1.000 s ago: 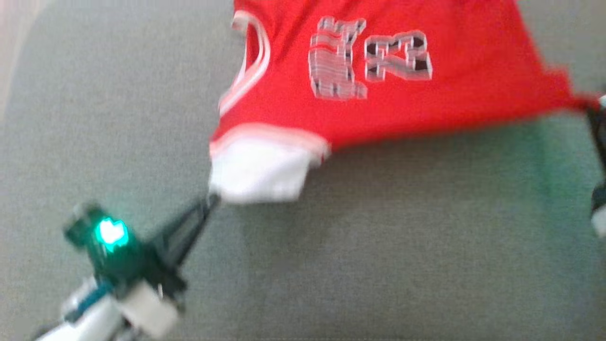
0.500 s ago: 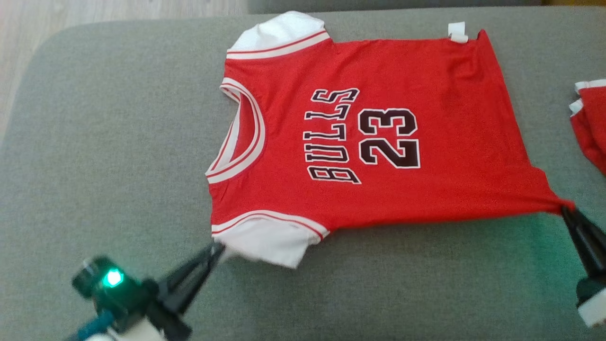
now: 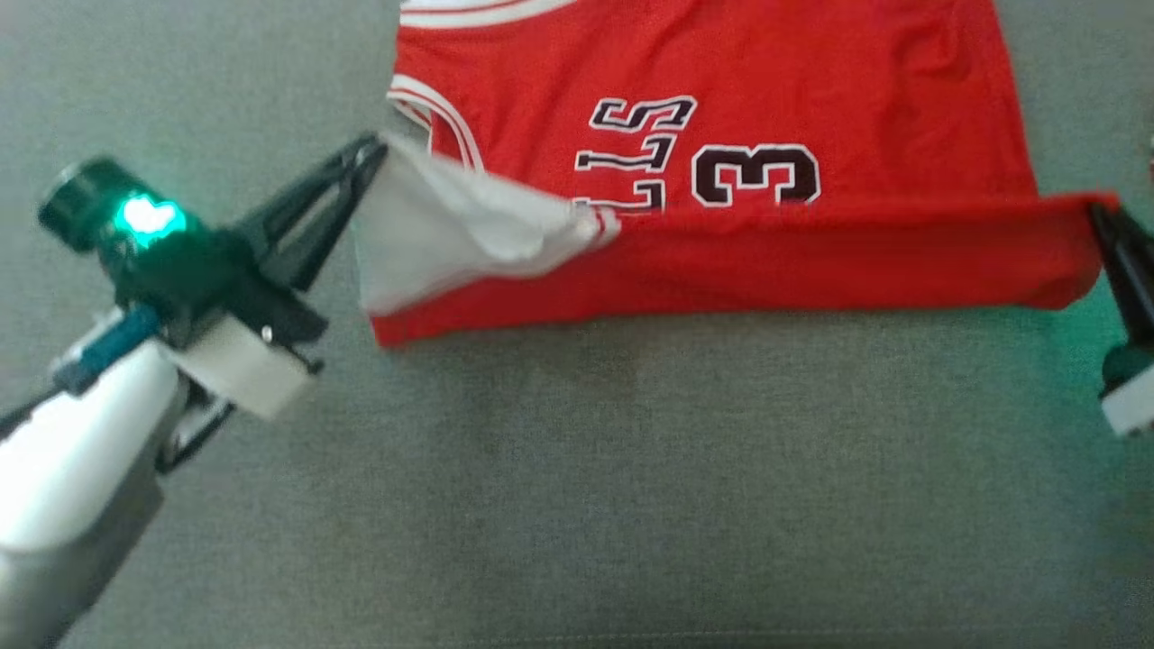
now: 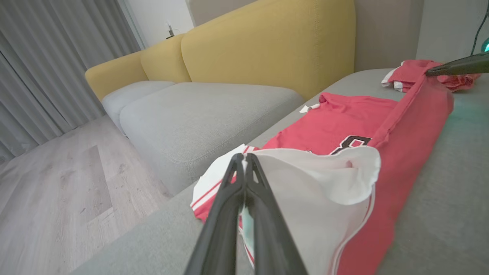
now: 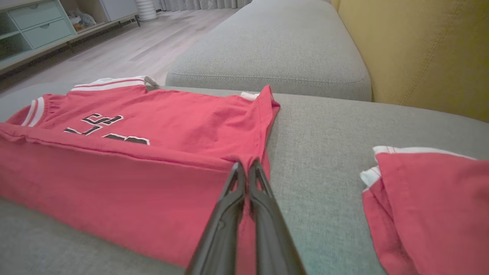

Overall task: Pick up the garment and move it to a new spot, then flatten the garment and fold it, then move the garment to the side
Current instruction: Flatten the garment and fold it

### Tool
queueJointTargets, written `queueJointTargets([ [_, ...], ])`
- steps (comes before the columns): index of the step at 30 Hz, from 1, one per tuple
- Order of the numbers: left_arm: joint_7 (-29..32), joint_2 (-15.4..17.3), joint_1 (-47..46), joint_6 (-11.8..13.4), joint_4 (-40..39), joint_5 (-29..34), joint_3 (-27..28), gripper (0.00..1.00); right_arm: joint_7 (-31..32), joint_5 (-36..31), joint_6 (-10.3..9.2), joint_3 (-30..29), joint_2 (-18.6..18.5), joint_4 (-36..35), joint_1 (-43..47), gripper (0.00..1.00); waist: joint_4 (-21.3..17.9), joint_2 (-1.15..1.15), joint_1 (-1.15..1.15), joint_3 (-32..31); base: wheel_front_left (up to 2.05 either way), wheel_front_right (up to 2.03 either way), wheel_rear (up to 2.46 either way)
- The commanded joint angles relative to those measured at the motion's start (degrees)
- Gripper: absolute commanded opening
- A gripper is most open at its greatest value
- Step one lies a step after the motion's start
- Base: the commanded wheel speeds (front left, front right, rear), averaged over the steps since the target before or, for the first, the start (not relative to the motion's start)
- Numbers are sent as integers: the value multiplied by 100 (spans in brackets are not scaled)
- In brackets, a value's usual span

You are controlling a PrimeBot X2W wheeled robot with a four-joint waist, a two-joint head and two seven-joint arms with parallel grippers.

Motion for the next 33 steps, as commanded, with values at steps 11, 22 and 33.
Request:
queueJointTargets([
  [11,-453,-314,-1428,-46,1425,23,13,100,-325,-184,37,350,300,650,-1187,100,-153,0,-2,513,0,0,0],
  [22,-710,-1049,402,1194,1439,-751,671,100,-502,-672,37,-380,1179,303,-747,100,-178,0,-2,88,0,0,0],
  [33,-114,-1167,1386,1577,1572,-1106,477,100,-503,-585,37,-292,1442,358,-327,100,-243,0,-2,-89,0,0,0],
])
